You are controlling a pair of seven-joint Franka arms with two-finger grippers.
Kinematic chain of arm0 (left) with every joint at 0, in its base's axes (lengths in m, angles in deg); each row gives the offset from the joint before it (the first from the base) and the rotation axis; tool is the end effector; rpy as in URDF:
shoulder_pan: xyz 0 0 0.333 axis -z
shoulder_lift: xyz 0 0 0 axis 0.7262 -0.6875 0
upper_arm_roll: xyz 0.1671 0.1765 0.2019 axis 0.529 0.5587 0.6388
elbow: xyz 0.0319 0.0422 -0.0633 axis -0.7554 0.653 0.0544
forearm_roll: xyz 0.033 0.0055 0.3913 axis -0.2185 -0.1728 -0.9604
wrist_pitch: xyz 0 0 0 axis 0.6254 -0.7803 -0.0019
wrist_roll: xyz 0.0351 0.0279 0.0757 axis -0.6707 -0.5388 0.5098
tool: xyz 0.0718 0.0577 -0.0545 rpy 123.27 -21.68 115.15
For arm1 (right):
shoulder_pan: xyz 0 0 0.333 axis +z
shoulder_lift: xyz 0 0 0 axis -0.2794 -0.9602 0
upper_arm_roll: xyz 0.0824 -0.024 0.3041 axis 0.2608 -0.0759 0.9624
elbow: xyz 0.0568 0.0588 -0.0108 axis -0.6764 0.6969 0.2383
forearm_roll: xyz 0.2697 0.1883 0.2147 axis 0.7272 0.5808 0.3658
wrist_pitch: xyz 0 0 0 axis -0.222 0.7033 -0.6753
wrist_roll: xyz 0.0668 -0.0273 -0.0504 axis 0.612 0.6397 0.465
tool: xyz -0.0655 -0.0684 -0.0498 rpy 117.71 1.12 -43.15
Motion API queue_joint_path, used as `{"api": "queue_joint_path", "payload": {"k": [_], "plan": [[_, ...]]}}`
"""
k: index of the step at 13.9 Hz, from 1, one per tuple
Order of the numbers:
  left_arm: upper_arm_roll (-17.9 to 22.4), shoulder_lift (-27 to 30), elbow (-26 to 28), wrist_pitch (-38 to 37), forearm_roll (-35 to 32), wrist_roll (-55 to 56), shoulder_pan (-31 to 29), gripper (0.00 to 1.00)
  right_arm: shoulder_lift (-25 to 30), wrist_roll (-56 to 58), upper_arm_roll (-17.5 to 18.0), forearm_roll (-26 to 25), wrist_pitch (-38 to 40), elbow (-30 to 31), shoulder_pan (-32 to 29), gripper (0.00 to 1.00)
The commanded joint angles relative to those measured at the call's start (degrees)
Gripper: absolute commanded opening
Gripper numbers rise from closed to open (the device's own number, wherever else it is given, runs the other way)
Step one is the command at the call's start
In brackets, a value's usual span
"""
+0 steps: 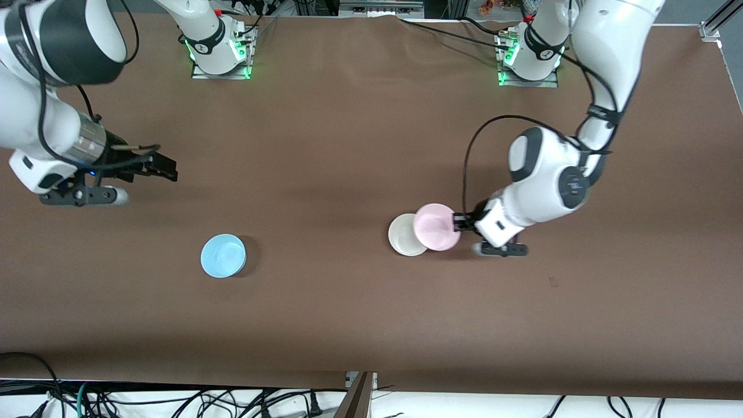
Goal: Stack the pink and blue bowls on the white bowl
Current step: 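Carry the pink bowl onto the white bowl with the left gripper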
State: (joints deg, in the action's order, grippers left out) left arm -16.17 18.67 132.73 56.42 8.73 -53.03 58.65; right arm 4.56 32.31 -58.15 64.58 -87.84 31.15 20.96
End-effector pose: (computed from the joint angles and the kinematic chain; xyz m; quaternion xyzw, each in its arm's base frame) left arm 0.6198 -0.2701 0.2800 0.9828 0.0198 -0.0390 0.1796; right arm 0.6065 0.0869 0.5099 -0.9984 -0.0052 0.0501 0.0269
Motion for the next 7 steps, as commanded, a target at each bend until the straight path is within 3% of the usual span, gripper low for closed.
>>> {"api": "queue_joint_path", "payload": {"k": [1, 4, 7], "plan": [[0.6, -3.52, -3.02, 3.21, -3.25, 4.59, 2.77, 0.0, -0.14, 0.56, 0.28, -0.41, 0.6, -1.4, -0.51, 0.99], [0.6, -5.2, -2.93, 6.74, -3.51, 5.04, 4.27, 0.0, -0.32, 0.65, 0.28, -2.43, 0.33, -1.4, -0.52, 0.99], [0.6, -5.37, -2.84, 6.74, -3.51, 4.77, 4.36, 0.0, -5.06, 0.64, 0.28, -3.22, -1.33, -1.4, -0.51, 0.99]]}}
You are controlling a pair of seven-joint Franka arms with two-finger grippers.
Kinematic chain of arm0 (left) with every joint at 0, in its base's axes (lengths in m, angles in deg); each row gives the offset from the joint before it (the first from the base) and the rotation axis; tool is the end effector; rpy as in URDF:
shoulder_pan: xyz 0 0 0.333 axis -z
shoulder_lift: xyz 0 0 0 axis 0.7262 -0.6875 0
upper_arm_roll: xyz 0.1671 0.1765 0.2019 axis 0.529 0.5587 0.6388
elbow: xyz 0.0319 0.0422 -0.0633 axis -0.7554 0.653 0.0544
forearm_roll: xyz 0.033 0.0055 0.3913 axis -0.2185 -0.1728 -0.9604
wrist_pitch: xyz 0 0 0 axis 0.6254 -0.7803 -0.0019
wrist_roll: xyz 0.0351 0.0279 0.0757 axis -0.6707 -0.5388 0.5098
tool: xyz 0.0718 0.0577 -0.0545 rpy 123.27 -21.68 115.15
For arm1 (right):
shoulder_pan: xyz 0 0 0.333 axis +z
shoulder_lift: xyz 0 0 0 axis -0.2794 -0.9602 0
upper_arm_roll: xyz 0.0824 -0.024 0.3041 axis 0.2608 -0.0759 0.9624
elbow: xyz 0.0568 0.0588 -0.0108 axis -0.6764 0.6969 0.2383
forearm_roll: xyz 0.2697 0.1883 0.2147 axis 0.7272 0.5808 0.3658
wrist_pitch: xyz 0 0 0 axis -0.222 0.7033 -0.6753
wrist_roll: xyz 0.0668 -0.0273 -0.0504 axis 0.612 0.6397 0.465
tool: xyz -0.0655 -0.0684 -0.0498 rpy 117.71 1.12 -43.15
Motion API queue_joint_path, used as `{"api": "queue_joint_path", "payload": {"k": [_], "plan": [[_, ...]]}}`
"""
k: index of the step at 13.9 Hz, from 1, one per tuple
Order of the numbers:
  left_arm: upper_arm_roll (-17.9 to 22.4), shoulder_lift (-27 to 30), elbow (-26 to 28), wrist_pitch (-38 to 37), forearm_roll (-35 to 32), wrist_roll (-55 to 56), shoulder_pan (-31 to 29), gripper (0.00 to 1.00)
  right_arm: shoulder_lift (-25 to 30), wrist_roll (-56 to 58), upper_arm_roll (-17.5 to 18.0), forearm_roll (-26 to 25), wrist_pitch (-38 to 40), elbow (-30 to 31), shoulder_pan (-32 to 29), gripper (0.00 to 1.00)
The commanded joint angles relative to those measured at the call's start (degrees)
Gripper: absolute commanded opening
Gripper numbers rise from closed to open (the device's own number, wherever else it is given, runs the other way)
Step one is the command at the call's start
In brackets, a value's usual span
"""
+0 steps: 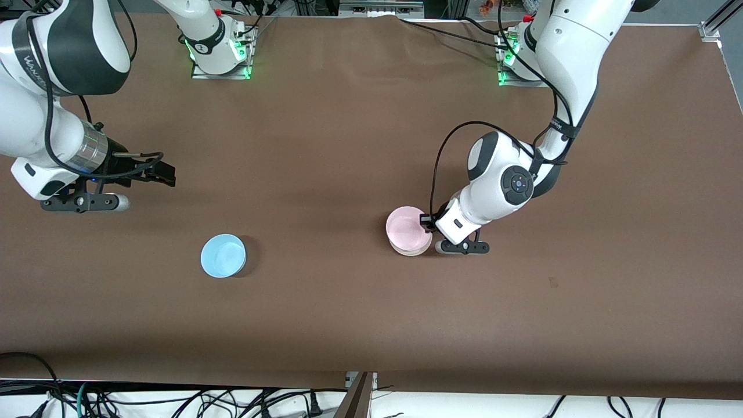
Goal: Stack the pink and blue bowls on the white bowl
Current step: 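Release the pink bowl while the right gripper reaches the blue bowl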
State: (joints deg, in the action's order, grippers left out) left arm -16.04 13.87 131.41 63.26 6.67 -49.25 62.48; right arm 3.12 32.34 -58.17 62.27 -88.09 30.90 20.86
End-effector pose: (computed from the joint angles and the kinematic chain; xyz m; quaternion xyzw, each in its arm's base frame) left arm 0.6150 -0.3086 0.2437 0.9847 0.0252 -0.0174 0.1718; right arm 0.6125 0.0823 0.4967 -0.9984 -0.0077 0.0558 0.0069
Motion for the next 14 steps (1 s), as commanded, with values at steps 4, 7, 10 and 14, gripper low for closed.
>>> {"api": "queue_joint_path", "payload": {"k": [4, 7, 10, 14], "plan": [[0.47, -0.92, -1.0, -0.1, -3.82, 0.81, 0.43, 0.0, -3.53, 0.7, 0.38, -1.27, -1.43, -1.15, -0.24, 0.99], [0.47, -1.27, -1.0, -0.1, -3.83, 0.9, 0.52, 0.0, -3.88, 0.7, 0.38, -0.65, -2.05, -0.89, -0.68, 0.99], [0.47, -1.8, -1.0, -0.01, -3.91, 0.9, 0.52, 0.0, -4.06, 0.7, 0.38, -0.74, -2.58, -0.71, -1.29, 0.99], [0.47, -2.5, -1.18, -0.01, -3.91, 0.99, 0.52, 0.0, -4.32, 0.7, 0.38, -0.74, -4.06, 0.6, -1.2, 0.99]]}}
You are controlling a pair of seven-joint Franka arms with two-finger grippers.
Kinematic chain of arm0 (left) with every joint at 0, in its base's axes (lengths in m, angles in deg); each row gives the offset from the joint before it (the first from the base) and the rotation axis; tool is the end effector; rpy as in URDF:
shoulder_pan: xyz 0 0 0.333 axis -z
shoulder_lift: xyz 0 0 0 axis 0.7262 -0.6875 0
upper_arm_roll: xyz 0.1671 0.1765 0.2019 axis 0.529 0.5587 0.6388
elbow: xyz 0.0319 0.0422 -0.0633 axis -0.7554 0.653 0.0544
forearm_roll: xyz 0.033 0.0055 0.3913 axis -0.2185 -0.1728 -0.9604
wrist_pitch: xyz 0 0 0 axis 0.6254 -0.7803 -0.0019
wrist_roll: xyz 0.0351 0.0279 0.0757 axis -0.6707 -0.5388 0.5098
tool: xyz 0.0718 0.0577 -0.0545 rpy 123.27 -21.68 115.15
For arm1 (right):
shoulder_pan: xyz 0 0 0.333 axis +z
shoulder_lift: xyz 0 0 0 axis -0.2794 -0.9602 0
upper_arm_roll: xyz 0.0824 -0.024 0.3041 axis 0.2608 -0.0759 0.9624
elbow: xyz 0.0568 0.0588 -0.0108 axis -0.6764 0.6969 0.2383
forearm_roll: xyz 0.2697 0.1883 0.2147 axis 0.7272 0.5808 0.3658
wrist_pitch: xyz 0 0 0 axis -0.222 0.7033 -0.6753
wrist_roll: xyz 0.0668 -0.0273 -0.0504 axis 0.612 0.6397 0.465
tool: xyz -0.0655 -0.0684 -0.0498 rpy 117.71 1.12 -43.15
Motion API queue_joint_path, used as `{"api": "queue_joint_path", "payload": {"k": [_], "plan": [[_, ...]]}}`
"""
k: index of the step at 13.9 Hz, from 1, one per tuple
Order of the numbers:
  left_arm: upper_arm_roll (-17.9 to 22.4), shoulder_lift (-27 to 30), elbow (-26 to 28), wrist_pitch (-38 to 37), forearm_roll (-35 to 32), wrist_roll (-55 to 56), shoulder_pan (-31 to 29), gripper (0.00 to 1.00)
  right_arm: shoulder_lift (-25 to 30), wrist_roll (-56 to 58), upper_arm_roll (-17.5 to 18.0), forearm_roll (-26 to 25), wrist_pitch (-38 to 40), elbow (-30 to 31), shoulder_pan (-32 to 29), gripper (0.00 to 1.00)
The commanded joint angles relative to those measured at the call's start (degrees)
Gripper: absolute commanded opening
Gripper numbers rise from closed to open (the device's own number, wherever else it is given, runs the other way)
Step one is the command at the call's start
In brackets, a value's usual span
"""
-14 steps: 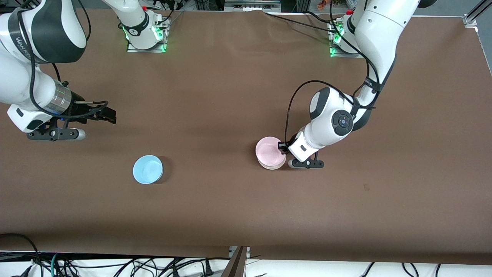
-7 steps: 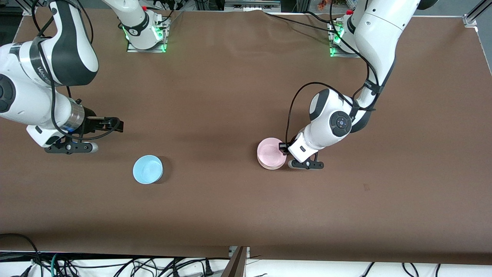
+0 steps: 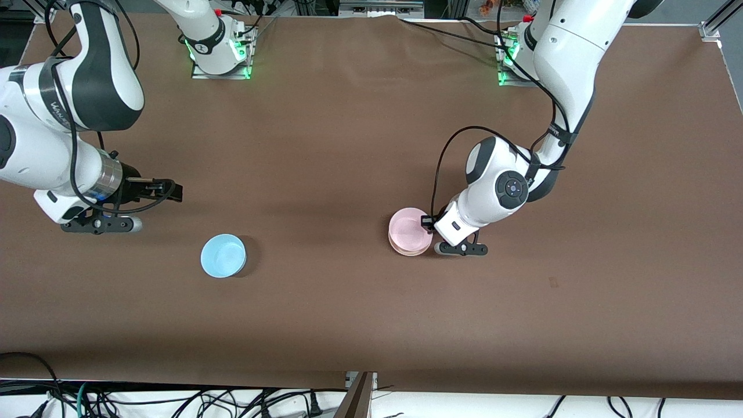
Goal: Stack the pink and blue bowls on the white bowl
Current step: 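Release the pink bowl while the right gripper reaches the blue bowl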
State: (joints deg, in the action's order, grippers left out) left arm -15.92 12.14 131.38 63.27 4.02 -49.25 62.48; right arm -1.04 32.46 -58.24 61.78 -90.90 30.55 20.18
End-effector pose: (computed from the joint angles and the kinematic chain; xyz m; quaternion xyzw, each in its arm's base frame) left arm 0.6128 -0.3065 0.2233 0.9879 0.0116 -0.0244 0.1528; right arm 0.6306 0.0749 0.4577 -0.9979 -0.0024 0.0640 0.0038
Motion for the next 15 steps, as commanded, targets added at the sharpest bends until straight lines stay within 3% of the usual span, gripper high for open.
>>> {"api": "queue_joint_path", "payload": {"k": [1, 3, 4, 7, 10, 13, 15], "plan": [[0.35, -0.96, -1.15, -0.01, -1.18, 1.16, 0.52, 0.0, -0.51, 0.5, 0.36, -0.25, -3.52, 2.27, -0.61, 0.99], [0.35, -1.4, -1.32, -0.01, -1.09, 1.69, 0.52, 0.0, -3.3, 0.58, 0.45, -0.25, -8.71, 3.51, -1.05, 0.99], [0.35, -1.57, -1.5, -0.01, -1.17, 2.65, 0.52, 0.14, -4.71, 0.58, 0.45, -0.16, -10.91, 3.25, -1.05, 0.99], [0.35, -1.22, -1.67, -0.1, -1.17, 2.66, 0.35, 1.0, -10.16, 0.49, 0.45, 0.01, -18.38, 3.16, -0.79, 0.99], [0.44, 1.05, -1.76, -1.76, -0.73, 2.92, -0.61, 1.0, -13.77, 0.5, 0.54, -0.08, -23.13, 3.08, -0.44, 0.99], [1.57, 7.28, -1.5, -10.35, -1.26, 2.48, -4.03, 1.0, -16.76, 0.5, 0.54, -0.16, -26.21, 3.08, -0.35, 0.97], [5.51, 12.64, -1.58, -18.43, -1.26, 0.57, -6.58, 1.0, -18.52, 0.93, 0.54, -0.69, -27.97, 2.47, -0.35, 0.93]]}}
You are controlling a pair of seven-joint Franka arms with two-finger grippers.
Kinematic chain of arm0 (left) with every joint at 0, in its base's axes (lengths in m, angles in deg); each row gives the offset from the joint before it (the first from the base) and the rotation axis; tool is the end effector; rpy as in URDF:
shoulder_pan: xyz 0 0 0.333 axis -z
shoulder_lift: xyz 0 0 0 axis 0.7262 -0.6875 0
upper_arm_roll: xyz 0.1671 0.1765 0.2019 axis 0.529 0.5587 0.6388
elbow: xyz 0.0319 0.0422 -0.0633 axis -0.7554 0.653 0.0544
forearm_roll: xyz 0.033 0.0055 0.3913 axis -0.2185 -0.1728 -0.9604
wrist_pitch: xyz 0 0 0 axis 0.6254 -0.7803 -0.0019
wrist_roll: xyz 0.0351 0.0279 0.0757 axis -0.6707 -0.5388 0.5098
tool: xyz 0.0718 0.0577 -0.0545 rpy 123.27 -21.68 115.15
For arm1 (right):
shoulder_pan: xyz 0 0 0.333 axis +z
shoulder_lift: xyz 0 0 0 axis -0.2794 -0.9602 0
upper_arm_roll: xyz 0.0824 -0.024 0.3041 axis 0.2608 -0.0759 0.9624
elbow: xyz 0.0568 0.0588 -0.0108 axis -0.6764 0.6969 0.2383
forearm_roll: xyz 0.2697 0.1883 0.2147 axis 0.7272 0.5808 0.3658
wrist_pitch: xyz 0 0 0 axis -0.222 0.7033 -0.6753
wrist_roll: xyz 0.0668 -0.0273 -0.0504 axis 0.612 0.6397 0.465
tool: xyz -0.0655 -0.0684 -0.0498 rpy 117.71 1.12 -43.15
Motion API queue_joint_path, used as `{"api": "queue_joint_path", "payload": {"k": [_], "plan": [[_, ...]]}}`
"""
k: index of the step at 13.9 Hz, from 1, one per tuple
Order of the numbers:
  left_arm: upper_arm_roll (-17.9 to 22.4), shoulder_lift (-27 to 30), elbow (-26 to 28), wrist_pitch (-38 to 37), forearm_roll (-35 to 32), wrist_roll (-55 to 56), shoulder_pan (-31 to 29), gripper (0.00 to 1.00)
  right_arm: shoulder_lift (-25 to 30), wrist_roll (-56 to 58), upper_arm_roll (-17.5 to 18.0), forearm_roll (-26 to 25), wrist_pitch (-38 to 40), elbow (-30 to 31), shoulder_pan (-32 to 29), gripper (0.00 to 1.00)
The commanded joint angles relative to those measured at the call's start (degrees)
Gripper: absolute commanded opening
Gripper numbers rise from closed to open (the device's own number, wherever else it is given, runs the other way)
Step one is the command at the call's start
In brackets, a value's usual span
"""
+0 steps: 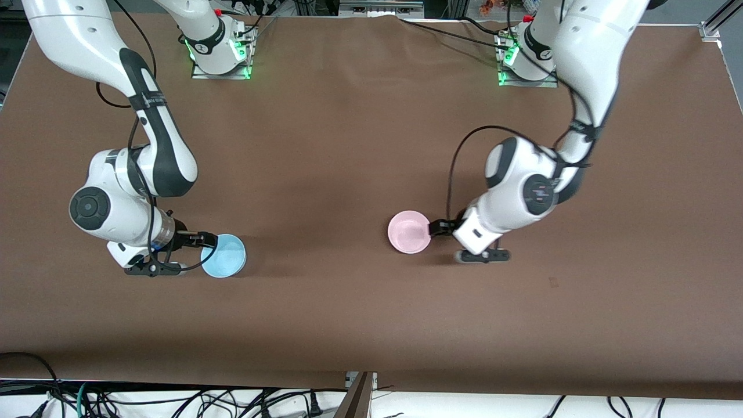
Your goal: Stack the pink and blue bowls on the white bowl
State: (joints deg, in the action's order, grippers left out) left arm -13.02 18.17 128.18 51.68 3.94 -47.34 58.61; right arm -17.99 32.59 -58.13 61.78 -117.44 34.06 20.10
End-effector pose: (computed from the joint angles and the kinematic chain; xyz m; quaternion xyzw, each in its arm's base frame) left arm 0.6444 -0.2420 0.2984 0.9878 0.0572 -0.0361 0.1405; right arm 0.6788 0.0797 0.2704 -0.9998 0.0014 0.0120 0.0171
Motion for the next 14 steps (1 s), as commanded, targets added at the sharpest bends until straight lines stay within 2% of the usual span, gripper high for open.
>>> {"api": "queue_joint_path", "payload": {"k": [1, 3, 4, 5, 6, 7, 9, 11, 12, 14], "plan": [[5.24, 9.16, 1.61, -10.72, -1.27, -5.7, -3.51, 1.0, -2.71, 3.16, 0.43, -0.78, -1.71, -1.84, -0.35, 0.91], [9.56, 13.12, 1.52, -17.14, -1.88, -14.85, -6.14, 1.0, -4.82, 5.9, 0.43, -0.51, -3.28, -2.29, -0.88, 0.82], [10.62, 14.53, 1.43, -18.56, -6.07, -16.98, -7.89, 1.0, -5.53, 5.91, 0.34, -0.51, -5.64, -2.29, -0.88, 0.7], [10.46, 16.2, 1.52, -19.45, -10.89, -17.43, -9.3, 1.0, -6.14, 5.56, 0.34, -0.34, -6.88, -2.2, -0.71, 0.62], [10.46, 17.26, 1.52, -21.89, -12.25, -17.35, -10.1, 1.0, -6.67, 5.73, 0.43, -0.16, -7.15, -2.2, -0.7, 0.54], [10.46, 18.4, 1.52, -23.92, -12.78, -17.17, -10.89, 1.0, -6.94, 5.9, 0.34, -0.16, -7.33, -2.29, -0.79, 0.41], [10.63, 20.08, 1.26, -27.26, -13.75, -17.17, -11.6, 1.0, -7.12, 5.91, 0.34, -0.16, -7.33, -2.29, -0.88, 0.22], [10.72, 19.47, -1.36, -30.34, -15.68, -17.17, -11.95, 1.0, -6.94, 5.82, 0.34, -0.07, -7.07, -2.38, -0.88, 0.0], [10.72, 18.86, -2.77, -31.31, -15.78, -17.17, -11.95, 1.0, -6.51, 5.73, 0.43, 0.01, -5.33, -4.47, -0.79, 0.0], [10.72, 17.71, -4.45, -31.32, -15.78, -17.17, -11.69, 1.0, -6.15, 4.34, 0.95, 0.28, 3.09, -9.47, -0.09, 0.0]]}}
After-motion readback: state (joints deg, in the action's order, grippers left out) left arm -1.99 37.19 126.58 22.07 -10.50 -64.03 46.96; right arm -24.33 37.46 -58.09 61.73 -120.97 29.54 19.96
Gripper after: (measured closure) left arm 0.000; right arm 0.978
